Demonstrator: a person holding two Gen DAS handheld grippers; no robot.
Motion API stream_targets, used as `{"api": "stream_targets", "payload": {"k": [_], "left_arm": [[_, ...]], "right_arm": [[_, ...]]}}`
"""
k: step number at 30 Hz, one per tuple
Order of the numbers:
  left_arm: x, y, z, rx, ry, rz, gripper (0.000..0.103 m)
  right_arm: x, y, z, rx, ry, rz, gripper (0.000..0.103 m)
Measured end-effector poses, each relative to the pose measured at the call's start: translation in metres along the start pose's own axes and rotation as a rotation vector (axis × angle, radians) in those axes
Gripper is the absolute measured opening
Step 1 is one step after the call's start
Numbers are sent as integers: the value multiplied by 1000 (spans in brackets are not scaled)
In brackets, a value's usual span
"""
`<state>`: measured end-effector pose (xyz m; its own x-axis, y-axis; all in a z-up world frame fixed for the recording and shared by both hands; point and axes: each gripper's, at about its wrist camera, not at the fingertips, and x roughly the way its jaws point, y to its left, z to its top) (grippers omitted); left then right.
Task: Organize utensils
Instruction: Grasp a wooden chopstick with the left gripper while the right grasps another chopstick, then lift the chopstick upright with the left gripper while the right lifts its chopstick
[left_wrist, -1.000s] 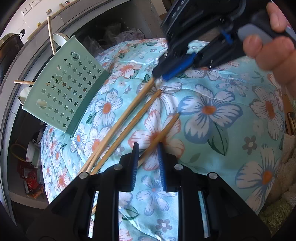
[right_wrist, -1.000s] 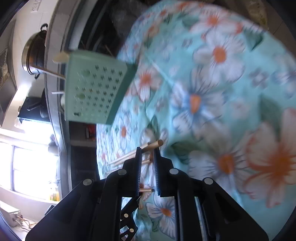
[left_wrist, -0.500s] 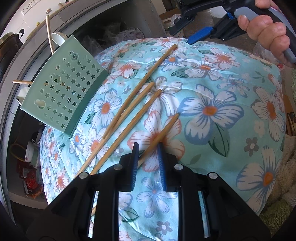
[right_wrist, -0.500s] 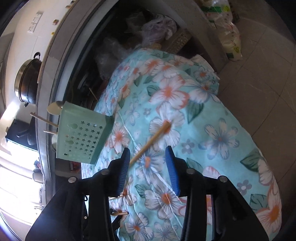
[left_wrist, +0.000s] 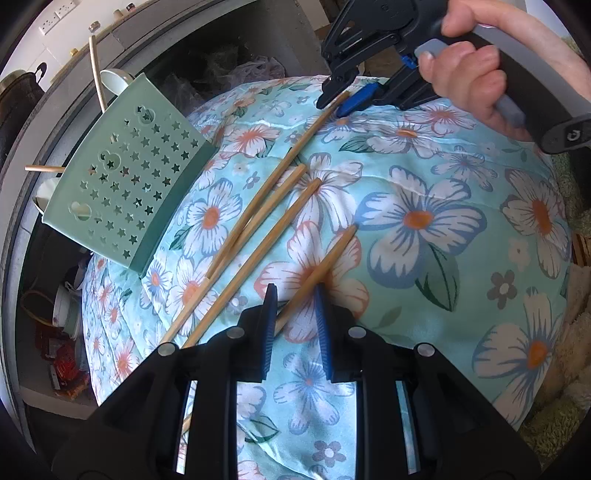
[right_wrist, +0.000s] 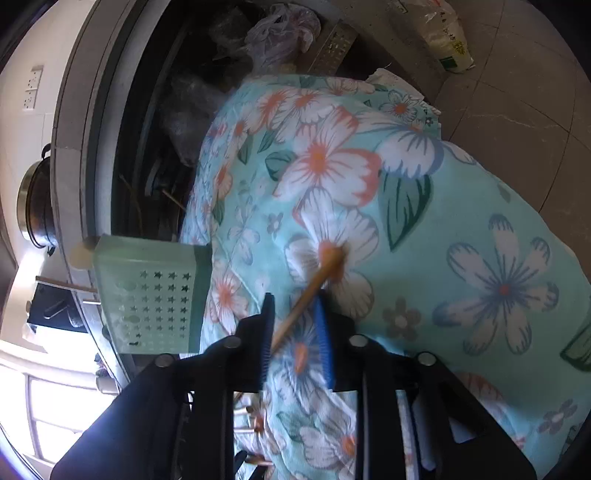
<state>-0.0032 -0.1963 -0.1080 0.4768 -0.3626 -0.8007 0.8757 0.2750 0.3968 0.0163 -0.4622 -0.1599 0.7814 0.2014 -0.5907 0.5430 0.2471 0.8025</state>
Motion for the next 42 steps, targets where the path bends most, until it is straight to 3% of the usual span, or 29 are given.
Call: {"api": "stream_targets", "payload": {"k": [12, 21, 33, 42], "left_arm": [[7, 2, 9, 21, 9, 5, 19], [-17, 8, 18, 30, -58, 43, 14], [-59, 72, 30, -239, -159, -12, 10], [-81, 121, 32, -491, -253, -78, 5]], "right_arm": [[-11, 20, 0, -64, -55, 60, 11], [-46, 47, 7, -131, -137, 144, 7], [-93, 76, 1, -243, -264, 176, 7], [-99, 89, -7, -306, -280, 173, 7]]}}
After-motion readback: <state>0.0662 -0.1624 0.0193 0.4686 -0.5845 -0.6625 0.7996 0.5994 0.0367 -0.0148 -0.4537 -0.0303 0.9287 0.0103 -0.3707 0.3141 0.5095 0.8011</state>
